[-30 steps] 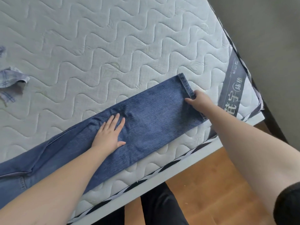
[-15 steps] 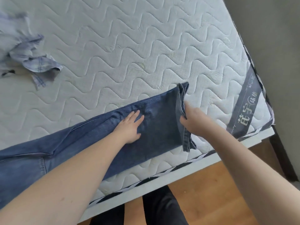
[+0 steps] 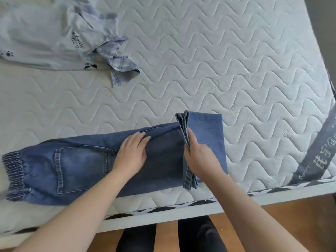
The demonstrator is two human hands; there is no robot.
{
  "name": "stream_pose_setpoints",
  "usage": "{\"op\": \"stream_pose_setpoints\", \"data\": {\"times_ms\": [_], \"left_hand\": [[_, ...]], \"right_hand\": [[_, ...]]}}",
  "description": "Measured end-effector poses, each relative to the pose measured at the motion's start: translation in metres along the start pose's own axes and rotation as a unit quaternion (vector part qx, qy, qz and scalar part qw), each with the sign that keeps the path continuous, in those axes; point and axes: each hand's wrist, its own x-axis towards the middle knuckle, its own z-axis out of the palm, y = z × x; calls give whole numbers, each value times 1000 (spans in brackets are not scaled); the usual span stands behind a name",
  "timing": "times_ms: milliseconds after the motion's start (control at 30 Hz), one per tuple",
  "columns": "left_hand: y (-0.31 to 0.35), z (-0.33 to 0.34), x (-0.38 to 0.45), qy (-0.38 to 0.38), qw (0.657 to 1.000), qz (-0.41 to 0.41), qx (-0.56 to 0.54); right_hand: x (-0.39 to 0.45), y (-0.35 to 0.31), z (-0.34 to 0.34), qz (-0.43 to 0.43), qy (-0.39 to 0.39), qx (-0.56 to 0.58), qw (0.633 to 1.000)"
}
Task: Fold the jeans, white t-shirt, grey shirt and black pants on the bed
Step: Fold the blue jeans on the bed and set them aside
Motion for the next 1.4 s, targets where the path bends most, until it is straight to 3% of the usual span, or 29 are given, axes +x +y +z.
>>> {"op": "stream_pose_setpoints", "data": {"times_ms": [133,267,433,533,633,733,833,933,1067,1167,1267,1400], "left_hand": [[-59,5,-44,2,994,-98,50],[-86,13,-68,-78,991,-104,40],[-96,9,-61,-99,990,-94,-38],[-96,0,-56,-63,972,-145,-171],[-92,-9,-56,5,940,-215,-266],[-83,-14,-57,52,903,-285,-318],[-74,-9,-57,23,865,-345,-362],[-66,-3,-49,-20,853,-367,-371],[-59,1,-31,-49,834,-409,-366],[-56,4,-26,-60,852,-407,-324],[-54,2,-28,-56,867,-397,-297],[-56,1,-39,-27,866,-381,-324]], "right_hand": [[4,-43,39,-9,-29,-34,999],[5,-83,77,-21,-64,-68,995],[13,-120,121,-13,-86,-119,989],[16,-125,139,-10,-109,-125,986],[13,-125,149,-23,-155,-62,986],[11,-115,151,-54,-152,-24,987],[10,-95,148,-85,-181,9,980],[8,-80,144,-93,-213,64,970],[10,-69,143,-11,-235,152,960],[11,-65,141,13,-236,226,945],[13,-62,138,0,-234,228,945],[19,-64,130,-33,-159,194,968]]}}
